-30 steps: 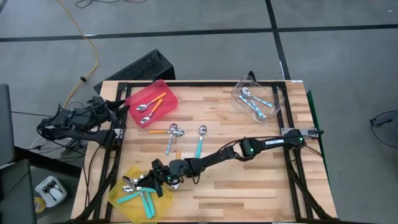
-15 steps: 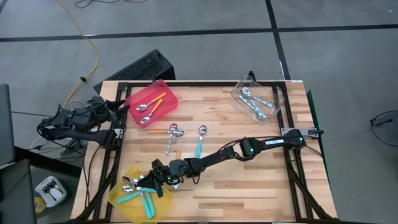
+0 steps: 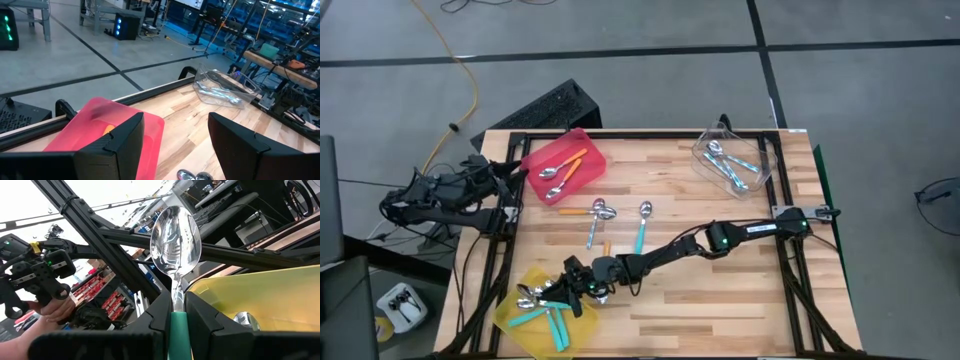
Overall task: Sort silverware by color (type)
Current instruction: Put the light blue spoon into the yellow bin
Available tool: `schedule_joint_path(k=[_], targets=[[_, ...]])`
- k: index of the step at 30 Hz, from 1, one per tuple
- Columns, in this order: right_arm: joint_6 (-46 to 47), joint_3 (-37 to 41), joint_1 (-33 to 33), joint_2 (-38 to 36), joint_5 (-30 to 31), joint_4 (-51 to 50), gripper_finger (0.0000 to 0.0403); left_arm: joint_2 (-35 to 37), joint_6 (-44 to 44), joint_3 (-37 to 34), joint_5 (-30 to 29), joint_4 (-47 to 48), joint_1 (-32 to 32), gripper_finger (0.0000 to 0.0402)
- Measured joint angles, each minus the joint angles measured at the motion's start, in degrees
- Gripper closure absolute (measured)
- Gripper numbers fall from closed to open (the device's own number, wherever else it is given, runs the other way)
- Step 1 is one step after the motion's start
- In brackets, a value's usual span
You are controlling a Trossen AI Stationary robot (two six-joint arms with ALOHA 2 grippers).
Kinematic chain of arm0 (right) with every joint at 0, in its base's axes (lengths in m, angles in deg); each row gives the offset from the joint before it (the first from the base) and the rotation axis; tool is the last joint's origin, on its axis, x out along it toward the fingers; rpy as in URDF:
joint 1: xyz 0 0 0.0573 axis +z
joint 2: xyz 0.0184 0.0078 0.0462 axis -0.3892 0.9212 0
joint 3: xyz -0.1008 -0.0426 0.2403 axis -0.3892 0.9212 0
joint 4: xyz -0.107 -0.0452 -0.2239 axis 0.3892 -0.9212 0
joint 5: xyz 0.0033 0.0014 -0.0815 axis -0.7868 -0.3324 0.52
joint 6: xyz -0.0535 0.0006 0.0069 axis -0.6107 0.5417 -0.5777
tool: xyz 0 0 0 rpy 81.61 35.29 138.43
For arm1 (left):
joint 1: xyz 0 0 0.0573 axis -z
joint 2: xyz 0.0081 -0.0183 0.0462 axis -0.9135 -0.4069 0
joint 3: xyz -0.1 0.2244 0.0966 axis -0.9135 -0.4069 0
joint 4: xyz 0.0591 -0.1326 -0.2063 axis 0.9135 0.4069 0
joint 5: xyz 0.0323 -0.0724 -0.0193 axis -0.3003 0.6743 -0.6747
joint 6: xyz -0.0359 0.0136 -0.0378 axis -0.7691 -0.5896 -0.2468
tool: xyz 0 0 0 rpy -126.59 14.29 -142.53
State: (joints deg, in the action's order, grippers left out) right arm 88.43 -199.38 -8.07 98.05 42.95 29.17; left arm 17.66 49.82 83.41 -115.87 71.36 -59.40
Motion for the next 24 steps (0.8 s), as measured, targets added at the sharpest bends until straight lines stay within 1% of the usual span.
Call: schedule_joint_path(k=[24], targets=[[-0.22,0.0,0.0,0.0,-0.51,-0.02,0.0335,0.0,0.0,0.0,-0.02,-0.02,-0.01,0.0196]])
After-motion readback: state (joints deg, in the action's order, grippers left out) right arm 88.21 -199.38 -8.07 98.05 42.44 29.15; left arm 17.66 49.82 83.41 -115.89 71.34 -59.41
